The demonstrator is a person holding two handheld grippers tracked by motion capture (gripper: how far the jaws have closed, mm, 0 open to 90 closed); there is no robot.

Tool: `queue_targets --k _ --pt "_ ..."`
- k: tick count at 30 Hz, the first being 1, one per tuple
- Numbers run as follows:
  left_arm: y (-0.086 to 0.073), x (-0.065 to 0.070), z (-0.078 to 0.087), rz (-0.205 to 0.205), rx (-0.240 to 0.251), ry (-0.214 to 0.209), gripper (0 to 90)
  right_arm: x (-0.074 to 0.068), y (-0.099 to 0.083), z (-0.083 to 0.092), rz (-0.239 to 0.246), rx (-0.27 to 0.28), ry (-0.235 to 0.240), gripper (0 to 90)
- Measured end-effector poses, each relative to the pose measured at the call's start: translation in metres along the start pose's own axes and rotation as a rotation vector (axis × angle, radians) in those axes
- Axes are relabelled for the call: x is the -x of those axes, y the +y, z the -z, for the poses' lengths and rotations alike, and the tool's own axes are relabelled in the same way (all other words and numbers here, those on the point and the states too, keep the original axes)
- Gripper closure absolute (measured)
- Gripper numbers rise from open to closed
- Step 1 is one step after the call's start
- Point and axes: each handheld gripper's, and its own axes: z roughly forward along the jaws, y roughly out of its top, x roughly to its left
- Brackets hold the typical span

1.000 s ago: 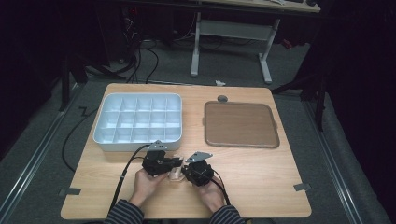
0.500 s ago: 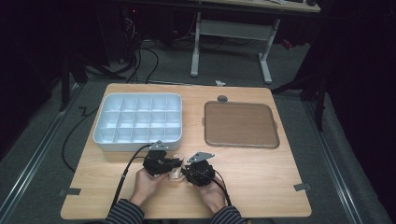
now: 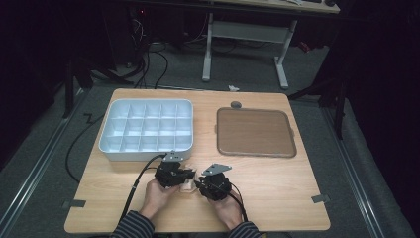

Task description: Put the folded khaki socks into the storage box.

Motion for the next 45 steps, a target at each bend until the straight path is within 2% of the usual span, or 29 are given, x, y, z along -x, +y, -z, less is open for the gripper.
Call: queue_targets --k 5,10,13,17,20,21,26,29,39,43,45 --pt "-0.003 -0.001 0.003 0.011 0.026 -0.018 82.0 -0.007 -0.003 0.015 0.022 0.05 0.017 74.3" --pt "-0.002 -0.003 0.006 0.029 0.036 -0.037 76.1 -0.023 -0.005 0.023 0.067 0.066 0.043 71.2" --pt "-0.002 -0.003 0.008 0.033 0.036 -0.037 73.5 -0.031 -0.004 0.02 0.087 0.064 0.05 67.7" --pt "-0.003 -0.005 0.01 0.043 0.037 -0.038 72.6 -0.037 -0.002 0.011 0.099 0.051 0.045 57.7" --pt "-0.004 -0.004 0.01 0.039 0.038 -0.035 72.7 -0.041 -0.002 0.004 0.103 0.042 0.02 56.3" --pt "-0.004 -0.004 0.01 0.038 0.037 -0.035 72.7 -0.041 -0.002 0.002 0.1 0.046 0.018 57.8" --pt "-0.004 -0.005 0.012 0.037 0.038 -0.038 72.6 -0.042 -0.002 0.0 0.102 0.042 0.012 79.4" --pt "-0.004 -0.006 0.014 0.037 0.039 -0.039 72.5 -0.041 -0.005 0.002 0.109 0.039 0.008 87.0" --pt "-0.005 -0.007 0.027 0.033 0.071 -0.038 68.2 -0.034 -0.011 0.006 0.084 0.03 0.008 89.3" --pt "-0.007 -0.006 0.032 0.039 0.068 -0.013 56.7 -0.031 -0.012 0.007 0.075 0.035 0.009 89.3" --pt "-0.011 -0.004 0.033 0.036 0.069 0.007 53.8 -0.03 -0.012 0.007 0.078 0.027 0.006 89.3"
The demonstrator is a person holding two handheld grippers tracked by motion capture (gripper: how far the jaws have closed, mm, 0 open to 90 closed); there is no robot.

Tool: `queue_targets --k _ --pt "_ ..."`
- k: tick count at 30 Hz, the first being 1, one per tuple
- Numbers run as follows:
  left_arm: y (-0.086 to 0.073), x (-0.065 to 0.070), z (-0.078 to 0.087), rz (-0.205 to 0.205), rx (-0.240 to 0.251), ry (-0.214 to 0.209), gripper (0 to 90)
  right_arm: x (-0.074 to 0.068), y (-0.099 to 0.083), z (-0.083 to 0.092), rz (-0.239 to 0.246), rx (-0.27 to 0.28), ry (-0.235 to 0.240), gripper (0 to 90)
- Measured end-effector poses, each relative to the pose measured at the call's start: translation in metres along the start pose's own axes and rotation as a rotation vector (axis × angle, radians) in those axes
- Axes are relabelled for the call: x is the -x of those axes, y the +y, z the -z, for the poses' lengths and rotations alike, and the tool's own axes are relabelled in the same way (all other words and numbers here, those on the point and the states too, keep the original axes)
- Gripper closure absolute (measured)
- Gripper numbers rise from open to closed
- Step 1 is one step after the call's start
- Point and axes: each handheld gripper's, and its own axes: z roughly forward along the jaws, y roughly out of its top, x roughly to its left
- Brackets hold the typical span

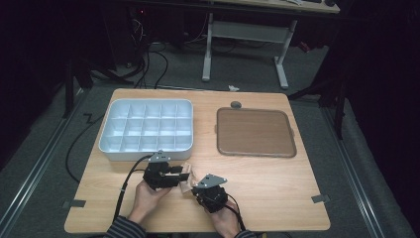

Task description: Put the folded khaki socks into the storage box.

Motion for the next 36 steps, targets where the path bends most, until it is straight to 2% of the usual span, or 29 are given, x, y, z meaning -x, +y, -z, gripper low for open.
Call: queue_targets --k 3,9,12,17,21,25,31,33,36 --pt "-0.004 0.001 -0.002 0.003 -0.001 0.037 49.1 0.0 0.0 -0.001 0.004 -0.003 0.0 89.3" --pt "-0.007 0.0 -0.015 0.017 -0.048 0.056 46.0 0.0 0.0 -0.004 0.01 -0.026 -0.002 89.3" --pt "-0.007 0.001 -0.018 0.025 -0.053 0.066 44.6 0.0 -0.001 -0.005 0.018 -0.036 -0.008 89.4" --pt "-0.008 0.004 -0.022 0.005 -0.079 0.098 42.8 0.0 -0.001 -0.007 0.019 -0.046 -0.015 89.2" --pt "-0.01 0.007 -0.024 -0.014 -0.078 0.127 42.2 0.0 -0.001 -0.008 0.015 -0.054 -0.015 88.6" --pt "-0.01 0.007 -0.024 -0.014 -0.084 0.138 41.7 0.002 -0.002 -0.006 0.01 -0.043 0.005 82.6" --pt "-0.009 0.003 -0.021 0.042 -0.086 0.113 39.3 0.008 -0.006 0.007 0.004 -0.014 0.016 67.9" --pt "-0.01 0.002 -0.018 0.053 -0.074 0.108 38.7 0.013 -0.009 0.014 0.002 -0.003 0.009 66.4" --pt "-0.011 0.003 -0.02 0.063 -0.064 0.107 37.7 0.024 -0.019 0.026 -0.03 0.03 -0.01 64.1"
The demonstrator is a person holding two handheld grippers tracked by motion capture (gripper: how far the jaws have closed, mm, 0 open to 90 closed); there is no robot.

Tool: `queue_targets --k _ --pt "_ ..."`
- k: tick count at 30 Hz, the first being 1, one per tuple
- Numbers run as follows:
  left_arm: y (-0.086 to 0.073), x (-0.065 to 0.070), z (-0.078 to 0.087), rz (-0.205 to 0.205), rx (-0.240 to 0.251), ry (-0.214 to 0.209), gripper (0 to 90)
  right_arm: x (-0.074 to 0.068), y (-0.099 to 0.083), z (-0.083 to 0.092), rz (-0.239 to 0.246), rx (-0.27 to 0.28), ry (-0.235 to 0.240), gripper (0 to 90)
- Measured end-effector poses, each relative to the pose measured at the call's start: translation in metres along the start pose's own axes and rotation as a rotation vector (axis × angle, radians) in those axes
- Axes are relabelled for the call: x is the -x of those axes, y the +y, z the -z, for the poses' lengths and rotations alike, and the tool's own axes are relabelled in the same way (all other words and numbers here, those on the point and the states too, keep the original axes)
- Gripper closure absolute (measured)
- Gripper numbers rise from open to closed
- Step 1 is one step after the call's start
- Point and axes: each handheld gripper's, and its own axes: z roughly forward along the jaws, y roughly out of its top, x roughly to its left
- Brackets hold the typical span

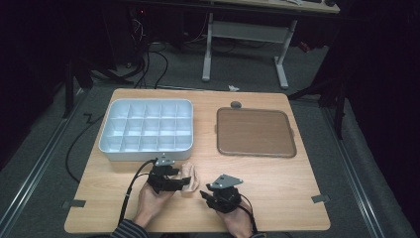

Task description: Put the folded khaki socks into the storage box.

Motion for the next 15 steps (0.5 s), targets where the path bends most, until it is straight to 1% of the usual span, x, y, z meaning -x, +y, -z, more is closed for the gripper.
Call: queue_targets --k 4,6,9,11,12,15 --pt "-0.001 -0.002 -0.004 0.03 0.014 -0.021 36.7 0.018 -0.013 0.015 -0.069 0.05 -0.042 63.6" --pt "-0.001 -0.002 -0.003 0.032 0.022 -0.02 36.8 0.024 -0.018 0.022 -0.084 0.07 -0.062 63.6" --pt "0.001 -0.002 0.002 0.039 0.039 -0.022 36.8 0.033 -0.023 0.028 -0.107 0.088 -0.096 61.0" --pt "0.002 -0.002 0.005 0.043 0.046 -0.023 36.0 0.041 -0.027 0.031 -0.134 0.097 -0.122 59.6" --pt "0.003 -0.002 0.005 0.045 0.048 -0.022 35.3 0.045 -0.029 0.032 -0.149 0.101 -0.133 59.6" --pt "0.006 -0.002 0.005 0.06 0.056 -0.017 33.7 0.054 -0.036 0.035 -0.173 0.104 -0.179 59.7"
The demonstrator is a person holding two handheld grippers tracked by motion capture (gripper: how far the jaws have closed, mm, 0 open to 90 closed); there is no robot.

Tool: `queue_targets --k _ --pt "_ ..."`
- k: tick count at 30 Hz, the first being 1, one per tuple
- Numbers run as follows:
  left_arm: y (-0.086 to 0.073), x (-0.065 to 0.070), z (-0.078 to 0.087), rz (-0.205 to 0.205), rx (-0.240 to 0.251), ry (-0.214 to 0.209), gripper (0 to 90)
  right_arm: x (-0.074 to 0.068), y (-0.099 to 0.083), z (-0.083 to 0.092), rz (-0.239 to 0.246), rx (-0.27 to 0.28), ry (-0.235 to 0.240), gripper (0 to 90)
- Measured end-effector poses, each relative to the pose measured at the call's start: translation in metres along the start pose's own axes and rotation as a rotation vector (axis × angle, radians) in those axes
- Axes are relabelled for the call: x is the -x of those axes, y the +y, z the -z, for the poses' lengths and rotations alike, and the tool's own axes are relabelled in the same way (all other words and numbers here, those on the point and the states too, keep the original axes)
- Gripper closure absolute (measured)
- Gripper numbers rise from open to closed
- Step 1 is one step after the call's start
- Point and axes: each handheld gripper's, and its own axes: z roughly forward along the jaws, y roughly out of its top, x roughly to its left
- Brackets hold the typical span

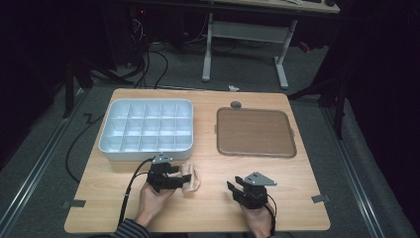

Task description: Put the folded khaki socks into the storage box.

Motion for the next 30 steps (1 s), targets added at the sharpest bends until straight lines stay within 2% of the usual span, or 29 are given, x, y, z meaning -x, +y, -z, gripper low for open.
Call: queue_targets --k 3,5,6,9,11,18,22,27,30 --pt "0.002 -0.002 -0.005 0.021 -0.01 0.013 32.6 0.008 -0.004 0.001 -0.006 -0.002 -0.043 59.7" --pt "0.002 -0.001 -0.012 0.014 -0.045 0.032 33.1 0.014 -0.005 0.002 0.0 -0.007 -0.071 59.7" --pt "0.002 -0.001 -0.015 0.017 -0.057 0.029 33.4 0.017 -0.006 0.003 0.001 -0.009 -0.081 59.6" --pt "0.004 0.003 -0.018 0.002 -0.068 0.042 35.8 0.023 -0.008 0.005 0.011 -0.018 -0.125 59.1" --pt "0.004 0.004 -0.018 -0.001 -0.074 0.039 39.1 0.028 -0.008 0.005 0.017 -0.03 -0.152 59.0" --pt "0.005 0.003 -0.02 0.013 -0.079 -0.016 53.1 0.044 -0.009 0.005 0.004 -0.058 -0.206 56.9" --pt "0.004 0.006 -0.02 -0.019 -0.064 -0.021 61.5 0.048 -0.01 0.002 0.012 -0.077 -0.241 55.8" --pt "0.005 0.003 -0.02 0.006 -0.066 -0.043 68.7 0.052 -0.01 0.0 -0.002 -0.083 -0.237 52.7" --pt "0.005 0.003 -0.018 0.001 -0.063 -0.05 72.1 0.057 -0.009 0.0 -0.047 -0.089 -0.214 48.2"
